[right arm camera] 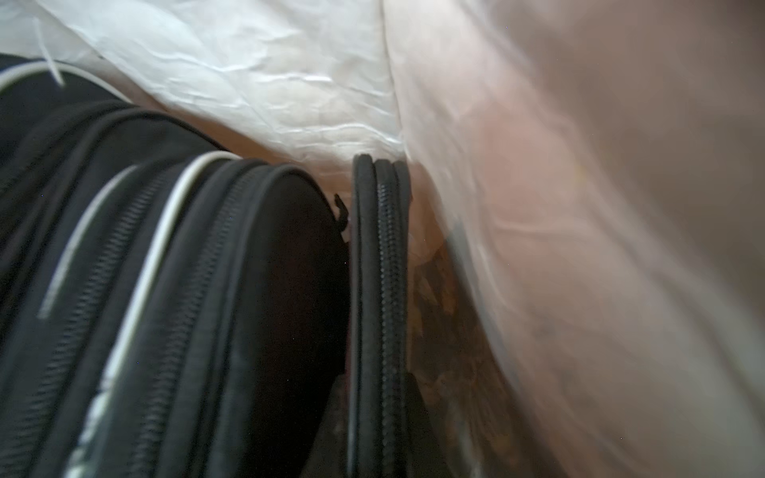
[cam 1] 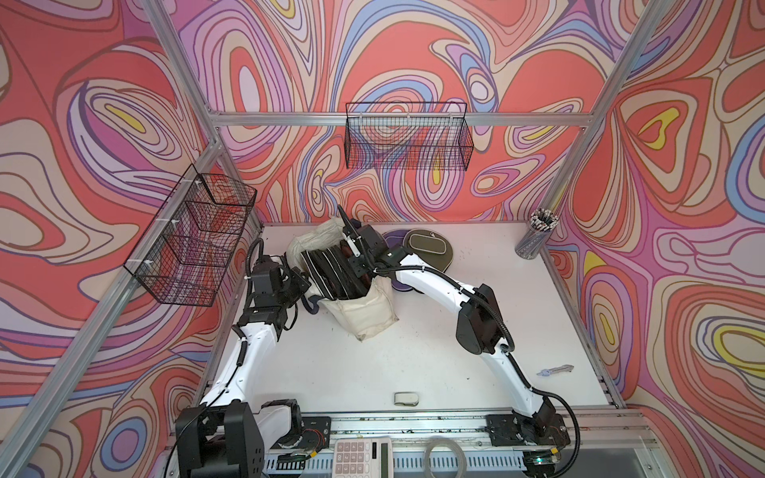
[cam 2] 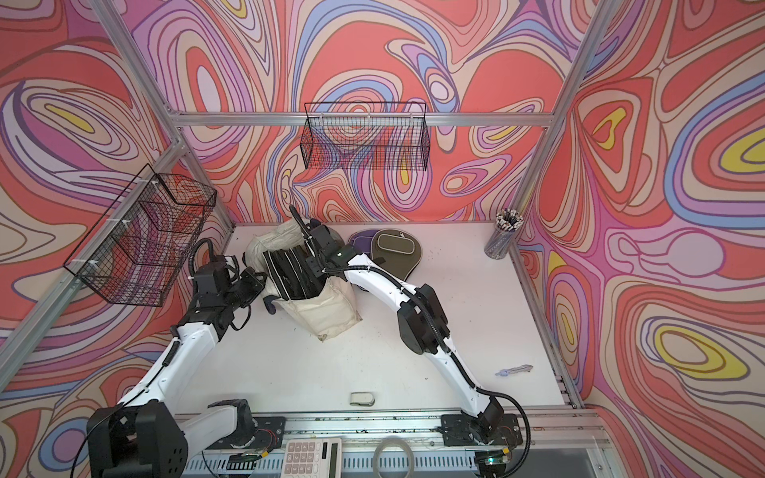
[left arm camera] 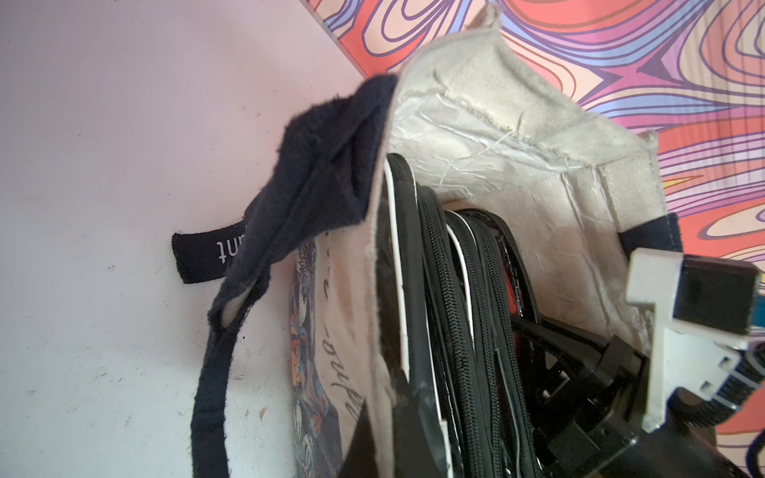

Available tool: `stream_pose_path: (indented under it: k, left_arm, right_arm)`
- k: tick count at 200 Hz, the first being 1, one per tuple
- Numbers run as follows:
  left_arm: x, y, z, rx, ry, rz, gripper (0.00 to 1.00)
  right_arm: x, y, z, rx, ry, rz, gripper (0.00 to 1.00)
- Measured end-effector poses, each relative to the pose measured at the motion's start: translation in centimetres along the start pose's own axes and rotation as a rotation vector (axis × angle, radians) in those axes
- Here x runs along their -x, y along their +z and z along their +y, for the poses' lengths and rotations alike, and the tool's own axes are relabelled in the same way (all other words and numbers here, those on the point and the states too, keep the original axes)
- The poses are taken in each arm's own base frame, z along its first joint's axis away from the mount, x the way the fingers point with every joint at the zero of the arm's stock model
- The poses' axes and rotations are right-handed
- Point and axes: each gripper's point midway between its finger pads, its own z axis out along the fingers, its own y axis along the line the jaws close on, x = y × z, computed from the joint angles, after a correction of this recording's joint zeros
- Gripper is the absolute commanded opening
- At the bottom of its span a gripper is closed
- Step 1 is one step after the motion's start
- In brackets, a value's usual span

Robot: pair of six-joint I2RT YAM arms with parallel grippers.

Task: Remove the ping pong set from the canvas bag
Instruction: Pick up the ping pong set from the canvas bag.

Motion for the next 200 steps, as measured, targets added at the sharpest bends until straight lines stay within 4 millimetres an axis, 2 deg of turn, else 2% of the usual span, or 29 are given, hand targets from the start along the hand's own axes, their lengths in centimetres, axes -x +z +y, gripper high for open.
stream_pose_path:
  k: [42, 95, 147, 200]
  left_arm:
    - [0.0, 0.0, 0.0, -0.002, -0.001, 0.002, 0.0]
    - [0.0, 0.0, 0.0, -0.002, 0.0, 0.002, 0.0]
    - [0.0, 0.0, -0.1, -0.005, -0.003, 0.0, 0.0]
    - [0.0, 0.1, -0.1, -0.007, -0.006, -0.002, 0.0]
  right_arm:
    - [0.2, -0.4, 0.2, -0.001, -0.007, 0.007, 0.0]
    - [1.9, -1.7, 0.3, -0.008, -0.011, -0.025, 0.0]
    - [2.0, -2.1, 0.5, -0.014, -0.018, -0.023, 0.0]
    - [4.0, -4.5, 1.0, -0.011, -0.019, -0.07, 0.0]
